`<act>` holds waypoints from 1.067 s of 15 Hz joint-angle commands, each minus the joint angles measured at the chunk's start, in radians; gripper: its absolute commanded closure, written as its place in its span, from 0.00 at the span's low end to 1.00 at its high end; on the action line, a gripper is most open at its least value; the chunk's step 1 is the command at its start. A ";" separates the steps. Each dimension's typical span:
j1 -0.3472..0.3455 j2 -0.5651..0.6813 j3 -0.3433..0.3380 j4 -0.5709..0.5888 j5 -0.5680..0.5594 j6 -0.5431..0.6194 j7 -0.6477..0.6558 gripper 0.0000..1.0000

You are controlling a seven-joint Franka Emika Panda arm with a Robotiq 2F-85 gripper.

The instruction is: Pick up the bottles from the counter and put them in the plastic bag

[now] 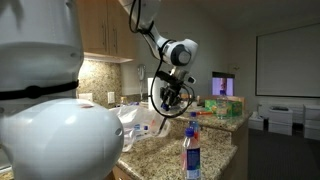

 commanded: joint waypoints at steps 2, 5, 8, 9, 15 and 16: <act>0.026 0.083 0.019 -0.003 0.221 -0.047 -0.097 0.90; 0.044 0.170 0.059 -0.020 0.336 -0.010 -0.127 0.90; 0.053 0.243 0.094 -0.010 0.449 -0.001 -0.163 0.90; 0.055 0.265 0.105 -0.009 0.499 0.003 -0.180 0.90; 0.067 0.380 0.150 -0.024 0.740 -0.005 -0.289 0.90; 0.073 0.395 0.153 -0.028 0.767 0.001 -0.305 0.90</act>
